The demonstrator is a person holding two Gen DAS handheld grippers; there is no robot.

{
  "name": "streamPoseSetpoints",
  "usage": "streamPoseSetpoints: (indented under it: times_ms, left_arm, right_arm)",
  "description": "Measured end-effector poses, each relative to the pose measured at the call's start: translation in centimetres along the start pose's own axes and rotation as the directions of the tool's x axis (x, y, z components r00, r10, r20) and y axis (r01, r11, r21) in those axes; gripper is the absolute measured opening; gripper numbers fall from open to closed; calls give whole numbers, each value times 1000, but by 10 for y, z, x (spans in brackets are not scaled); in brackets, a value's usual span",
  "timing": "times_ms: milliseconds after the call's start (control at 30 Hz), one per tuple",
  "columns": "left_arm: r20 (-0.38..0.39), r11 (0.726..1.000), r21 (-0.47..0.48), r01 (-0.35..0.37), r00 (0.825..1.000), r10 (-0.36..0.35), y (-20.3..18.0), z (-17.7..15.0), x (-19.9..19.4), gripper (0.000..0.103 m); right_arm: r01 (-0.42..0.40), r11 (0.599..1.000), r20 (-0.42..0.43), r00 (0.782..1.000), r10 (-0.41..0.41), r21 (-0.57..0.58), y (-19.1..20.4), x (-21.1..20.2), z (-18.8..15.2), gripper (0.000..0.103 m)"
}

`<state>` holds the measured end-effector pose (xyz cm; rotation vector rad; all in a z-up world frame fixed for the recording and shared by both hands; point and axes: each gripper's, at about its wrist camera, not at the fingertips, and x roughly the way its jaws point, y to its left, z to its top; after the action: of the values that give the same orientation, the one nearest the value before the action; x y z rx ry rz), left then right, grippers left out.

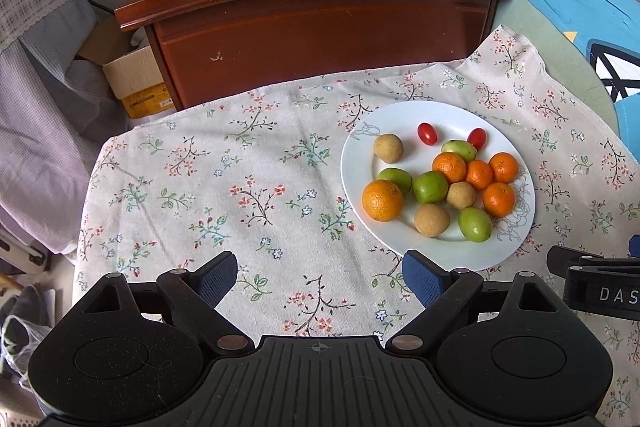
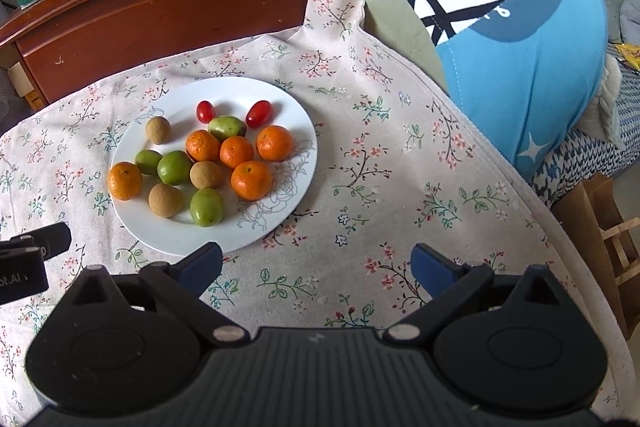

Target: Organize fruits

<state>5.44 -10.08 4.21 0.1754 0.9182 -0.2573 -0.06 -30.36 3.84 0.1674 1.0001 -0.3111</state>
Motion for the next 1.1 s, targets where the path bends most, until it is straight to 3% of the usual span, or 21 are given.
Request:
streamPoseSetpoints:
  times_ms: [1100]
  left_arm:
    - [-19,1000,19,-14,1000,14,-10,0,10,91]
  right_arm:
    - [16,999,-2,1000,-16,-35,12,12,0,100]
